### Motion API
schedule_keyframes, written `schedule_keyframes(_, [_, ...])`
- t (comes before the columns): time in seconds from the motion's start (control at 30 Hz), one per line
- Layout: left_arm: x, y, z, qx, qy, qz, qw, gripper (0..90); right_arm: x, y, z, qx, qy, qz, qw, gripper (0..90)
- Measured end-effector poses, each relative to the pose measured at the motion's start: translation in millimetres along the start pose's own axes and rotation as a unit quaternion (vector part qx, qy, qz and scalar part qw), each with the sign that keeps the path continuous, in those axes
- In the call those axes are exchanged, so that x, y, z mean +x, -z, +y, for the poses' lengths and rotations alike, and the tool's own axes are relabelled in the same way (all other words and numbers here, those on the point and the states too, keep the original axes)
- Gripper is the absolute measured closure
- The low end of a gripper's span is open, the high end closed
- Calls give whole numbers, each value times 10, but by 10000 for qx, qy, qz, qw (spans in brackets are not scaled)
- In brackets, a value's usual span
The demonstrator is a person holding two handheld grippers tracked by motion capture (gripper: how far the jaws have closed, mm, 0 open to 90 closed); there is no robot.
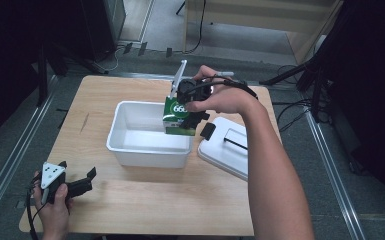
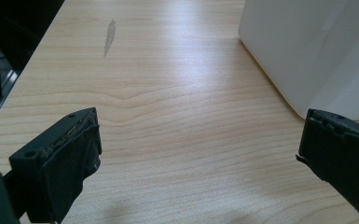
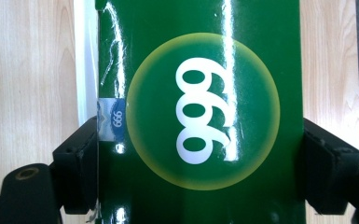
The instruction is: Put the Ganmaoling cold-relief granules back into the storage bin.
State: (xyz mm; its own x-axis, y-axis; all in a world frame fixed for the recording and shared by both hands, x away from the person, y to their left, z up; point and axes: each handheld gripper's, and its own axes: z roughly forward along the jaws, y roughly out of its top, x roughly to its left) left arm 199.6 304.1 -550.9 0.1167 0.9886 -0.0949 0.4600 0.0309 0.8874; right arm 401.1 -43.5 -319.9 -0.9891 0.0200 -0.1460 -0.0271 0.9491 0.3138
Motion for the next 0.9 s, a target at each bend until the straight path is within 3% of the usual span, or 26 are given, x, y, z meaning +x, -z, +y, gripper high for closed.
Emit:
schedule_keyframes(0.43, [2, -1, 1, 9, -7, -12, 10000, 0, 29, -298, 134, 35, 157, 79, 9998, 157])
schedule_keyframes(0.9, [-1, -4, 0, -6, -18, -13, 10000, 0, 28, -604, 25, 78, 130, 26, 9999, 156])
